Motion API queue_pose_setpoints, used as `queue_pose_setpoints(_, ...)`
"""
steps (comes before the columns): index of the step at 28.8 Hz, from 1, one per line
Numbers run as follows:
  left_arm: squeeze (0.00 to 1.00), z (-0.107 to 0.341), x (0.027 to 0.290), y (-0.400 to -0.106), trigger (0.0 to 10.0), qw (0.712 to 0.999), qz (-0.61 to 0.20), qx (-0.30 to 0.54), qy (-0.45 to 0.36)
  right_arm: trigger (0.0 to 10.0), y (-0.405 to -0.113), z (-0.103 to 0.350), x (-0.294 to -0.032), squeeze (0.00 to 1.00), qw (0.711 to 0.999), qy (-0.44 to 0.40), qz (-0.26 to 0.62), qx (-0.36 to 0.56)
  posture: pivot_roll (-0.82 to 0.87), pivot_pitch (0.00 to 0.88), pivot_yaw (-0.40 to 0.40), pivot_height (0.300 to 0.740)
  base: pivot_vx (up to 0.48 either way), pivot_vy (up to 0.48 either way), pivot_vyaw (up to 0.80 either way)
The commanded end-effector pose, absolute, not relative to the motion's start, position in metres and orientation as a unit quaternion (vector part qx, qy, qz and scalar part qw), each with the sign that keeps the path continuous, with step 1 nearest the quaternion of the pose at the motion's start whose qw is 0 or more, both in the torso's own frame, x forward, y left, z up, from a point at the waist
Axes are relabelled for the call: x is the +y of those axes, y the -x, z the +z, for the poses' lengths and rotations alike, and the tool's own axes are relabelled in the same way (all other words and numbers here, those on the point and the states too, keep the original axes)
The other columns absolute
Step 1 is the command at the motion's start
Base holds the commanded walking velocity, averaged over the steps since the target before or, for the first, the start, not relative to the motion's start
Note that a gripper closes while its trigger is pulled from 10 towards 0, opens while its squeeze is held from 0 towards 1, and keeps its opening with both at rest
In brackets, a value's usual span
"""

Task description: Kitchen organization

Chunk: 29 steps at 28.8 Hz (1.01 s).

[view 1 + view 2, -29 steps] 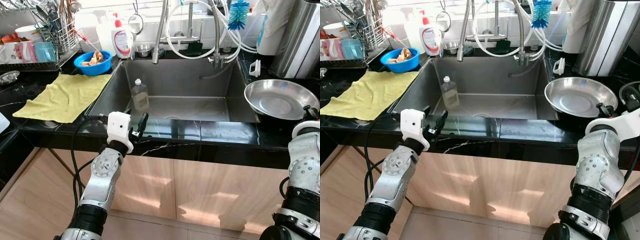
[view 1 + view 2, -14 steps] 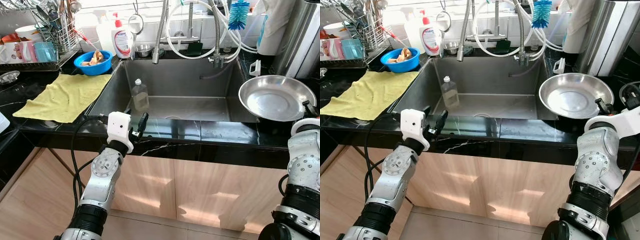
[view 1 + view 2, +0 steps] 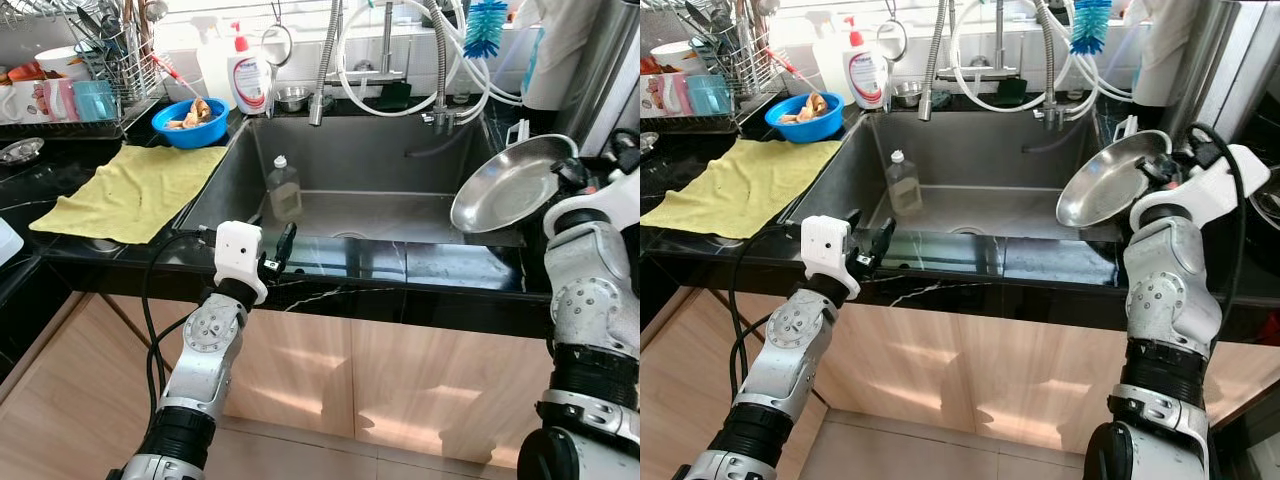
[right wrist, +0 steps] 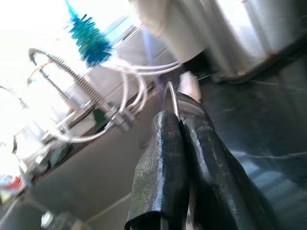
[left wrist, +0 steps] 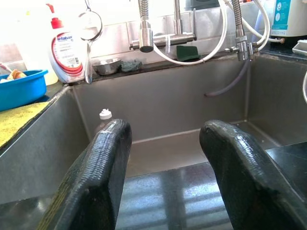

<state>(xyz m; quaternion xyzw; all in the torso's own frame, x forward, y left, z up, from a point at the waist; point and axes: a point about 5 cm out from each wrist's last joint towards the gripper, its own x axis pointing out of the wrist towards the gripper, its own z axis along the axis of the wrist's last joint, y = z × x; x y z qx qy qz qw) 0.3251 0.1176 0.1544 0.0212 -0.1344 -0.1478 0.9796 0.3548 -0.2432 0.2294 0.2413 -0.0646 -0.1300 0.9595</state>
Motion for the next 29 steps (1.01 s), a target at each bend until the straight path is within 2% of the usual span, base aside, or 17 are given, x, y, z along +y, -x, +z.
queue_pose_setpoints(1,0.00,0.157,0.119,-0.328,10.0,0.979,-0.144,-0.138,-0.035,10.0,-0.364,0.241,-0.231,0.00,0.969,-0.216,-0.090,-0.074,-0.12,0.000,0.083,0.740,0.000,0.000,0.00)
queue_pose_setpoints(12,0.00,0.154,0.118,-0.327,10.0,0.981,-0.137,-0.136,-0.031,10.0,-0.394,0.226,-0.220,0.00,0.990,-0.143,-0.013,-0.008,-0.11,0.000,0.069,0.740,0.000,0.000,0.00)
queue_pose_setpoints(24,0.00,0.154,0.118,-0.327,10.0,0.981,-0.132,-0.136,-0.031,10.0,-0.402,0.202,-0.224,0.00,0.994,-0.101,0.013,0.049,-0.10,0.000,0.059,0.740,0.000,0.000,0.00)
queue_pose_setpoints(29,0.00,0.155,0.120,-0.328,10.0,0.982,-0.128,-0.138,-0.031,10.0,-0.404,0.194,-0.226,0.00,0.996,-0.059,0.011,0.070,-0.10,0.000,0.061,0.740,0.000,0.000,0.00)
